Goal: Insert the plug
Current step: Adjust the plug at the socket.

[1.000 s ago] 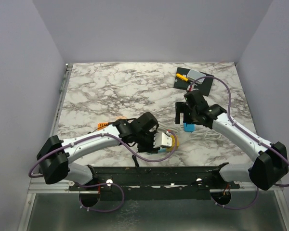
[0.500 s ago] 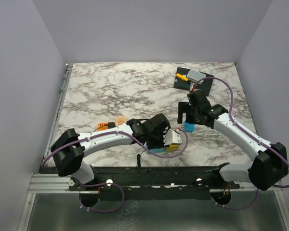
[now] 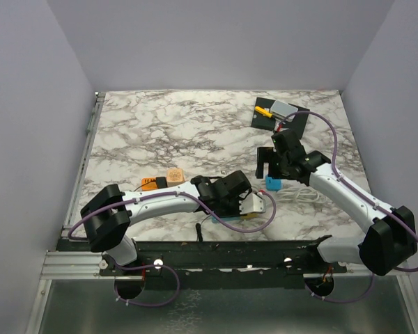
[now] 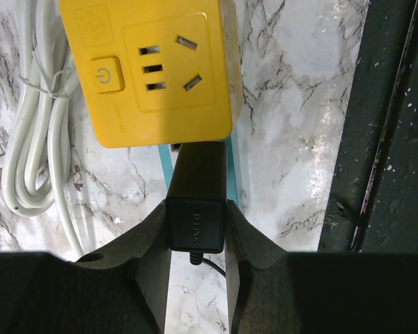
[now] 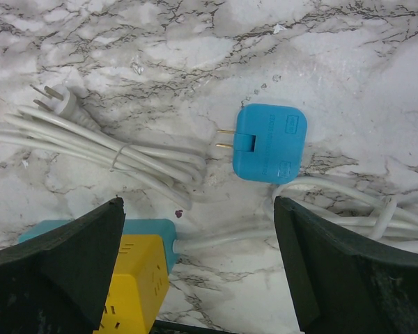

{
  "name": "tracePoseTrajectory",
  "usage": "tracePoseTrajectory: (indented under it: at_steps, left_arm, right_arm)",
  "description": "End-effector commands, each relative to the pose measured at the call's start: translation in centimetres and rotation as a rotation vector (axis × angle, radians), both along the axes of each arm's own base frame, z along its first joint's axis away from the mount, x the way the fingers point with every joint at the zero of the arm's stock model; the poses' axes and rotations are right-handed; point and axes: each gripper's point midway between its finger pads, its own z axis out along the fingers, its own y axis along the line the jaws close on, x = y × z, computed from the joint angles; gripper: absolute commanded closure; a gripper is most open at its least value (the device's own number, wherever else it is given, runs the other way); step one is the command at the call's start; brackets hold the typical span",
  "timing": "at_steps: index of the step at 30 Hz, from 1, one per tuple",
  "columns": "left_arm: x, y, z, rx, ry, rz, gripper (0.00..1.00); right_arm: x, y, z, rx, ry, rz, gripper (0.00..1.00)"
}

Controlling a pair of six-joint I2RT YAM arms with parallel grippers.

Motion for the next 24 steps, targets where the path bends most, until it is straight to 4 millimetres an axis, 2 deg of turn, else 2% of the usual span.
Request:
tracePoseTrajectory:
  at_steps: [1, 13, 20, 24]
  left_arm:
    - [0.5, -0.2, 0.3, 0.02, -0.028, 0.025, 1.0]
    - [0.0, -0.7, 0.1, 0.032, -0.016, 0.014, 1.0]
    - [-0.8, -0.2, -0.4, 0.077, -0.024, -0.015, 1.0]
    - [-0.2, 0.6, -0.6, 0.125, -0.065, 0.003, 1.0]
  right_arm:
    - [0.0, 0.1, 0.3, 0.019, -0.013, 0.021, 0.08]
    - [-0.4, 0.1, 0.0, 0.023, -0.001, 0.038, 0.1]
    - [-0.5, 0.0, 0.2, 0.024, -0.004, 0.042, 0.1]
    - [-0.6, -0.1, 0.3, 0.023, -0.008, 0.041, 0.1]
